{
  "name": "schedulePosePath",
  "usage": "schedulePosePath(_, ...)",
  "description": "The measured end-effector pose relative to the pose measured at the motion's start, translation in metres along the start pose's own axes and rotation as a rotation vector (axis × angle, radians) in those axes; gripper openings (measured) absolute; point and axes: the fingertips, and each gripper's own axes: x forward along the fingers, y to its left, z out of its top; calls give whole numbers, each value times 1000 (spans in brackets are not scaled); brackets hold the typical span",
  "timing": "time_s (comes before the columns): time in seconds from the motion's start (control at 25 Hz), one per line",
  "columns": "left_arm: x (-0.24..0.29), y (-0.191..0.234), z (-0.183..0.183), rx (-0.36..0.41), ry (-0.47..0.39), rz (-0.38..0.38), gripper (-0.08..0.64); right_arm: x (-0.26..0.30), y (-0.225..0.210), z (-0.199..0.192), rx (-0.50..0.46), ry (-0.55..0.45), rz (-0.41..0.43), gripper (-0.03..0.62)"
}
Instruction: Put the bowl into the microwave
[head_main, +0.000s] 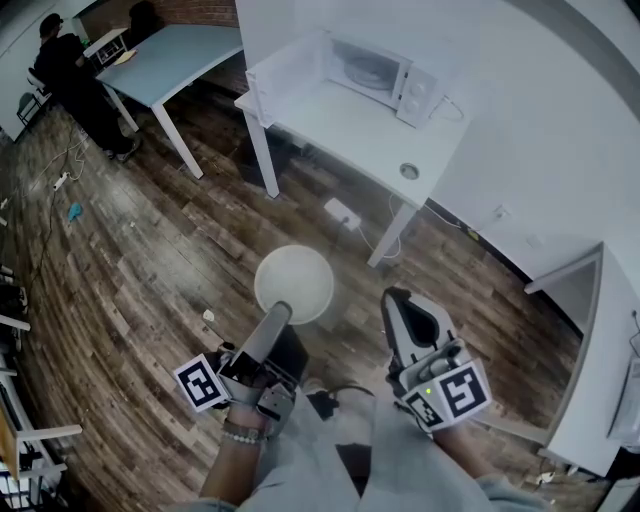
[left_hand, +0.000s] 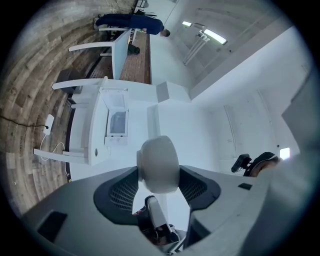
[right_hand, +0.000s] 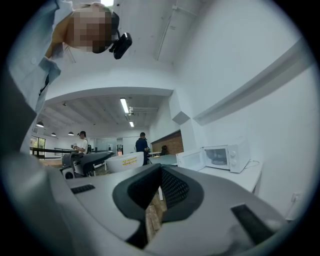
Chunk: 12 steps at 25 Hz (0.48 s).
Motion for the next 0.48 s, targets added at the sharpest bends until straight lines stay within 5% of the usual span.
schedulePosePath(0.48, -19, -3, 21, 16, 18, -5, 244, 10, 19, -4, -19, -15, -40, 5)
